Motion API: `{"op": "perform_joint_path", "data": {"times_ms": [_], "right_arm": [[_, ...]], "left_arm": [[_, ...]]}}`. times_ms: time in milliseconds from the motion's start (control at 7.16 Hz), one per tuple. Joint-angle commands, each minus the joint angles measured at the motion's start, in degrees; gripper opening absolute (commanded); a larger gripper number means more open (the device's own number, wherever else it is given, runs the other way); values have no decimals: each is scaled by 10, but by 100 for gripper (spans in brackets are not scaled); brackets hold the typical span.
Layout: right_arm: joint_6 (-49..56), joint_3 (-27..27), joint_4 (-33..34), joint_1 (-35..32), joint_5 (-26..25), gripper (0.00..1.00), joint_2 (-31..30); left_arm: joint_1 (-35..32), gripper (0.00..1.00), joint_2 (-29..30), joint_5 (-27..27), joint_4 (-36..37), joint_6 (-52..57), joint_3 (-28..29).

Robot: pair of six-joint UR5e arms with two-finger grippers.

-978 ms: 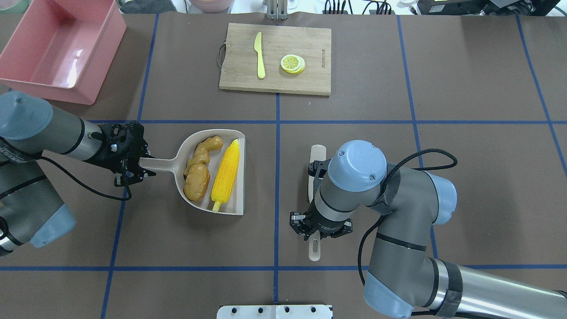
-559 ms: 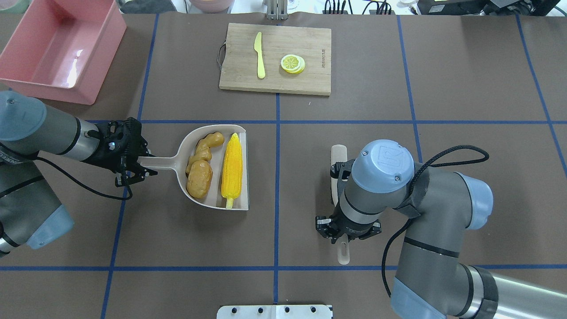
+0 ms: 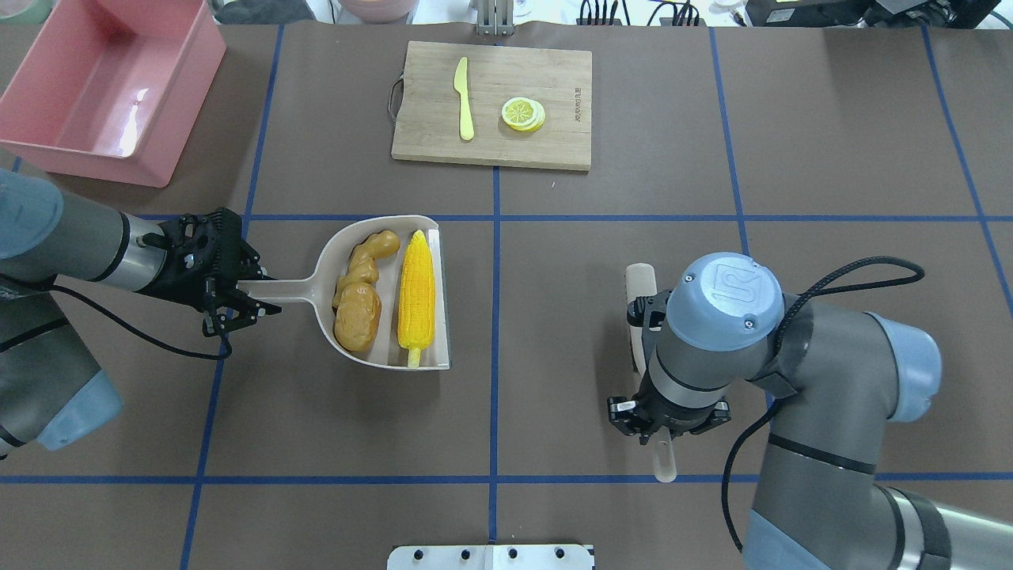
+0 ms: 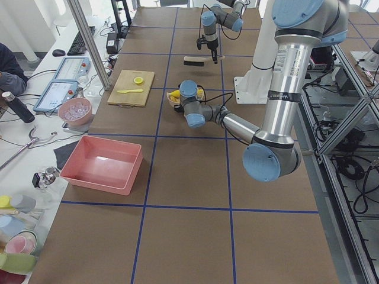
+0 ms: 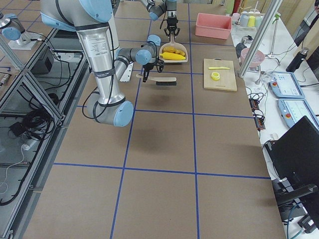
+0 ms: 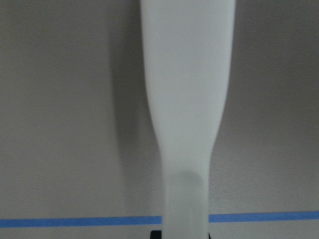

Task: Sweep and dump trash into bin
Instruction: 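Withdraw the right gripper with the brush while the left gripper lifts the dustpan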

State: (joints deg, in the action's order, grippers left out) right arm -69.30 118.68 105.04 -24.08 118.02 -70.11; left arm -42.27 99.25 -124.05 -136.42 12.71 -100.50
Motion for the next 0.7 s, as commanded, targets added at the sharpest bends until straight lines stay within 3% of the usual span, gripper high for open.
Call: {"op": "perform_joint_path", "data": {"times_ms": [0,140,559], "right_arm": [[52,58,59,-24,-11,0,-48],[67,64,80,-39,-12,0,-55],[199,95,77,-113,-29,0,-161]], "left_arm": [[0,14,-1,-1,-58,-54,0],[0,14,-6,-1,-93,-80,0],[-36,14,-29,1,-163,-128,0]]}}
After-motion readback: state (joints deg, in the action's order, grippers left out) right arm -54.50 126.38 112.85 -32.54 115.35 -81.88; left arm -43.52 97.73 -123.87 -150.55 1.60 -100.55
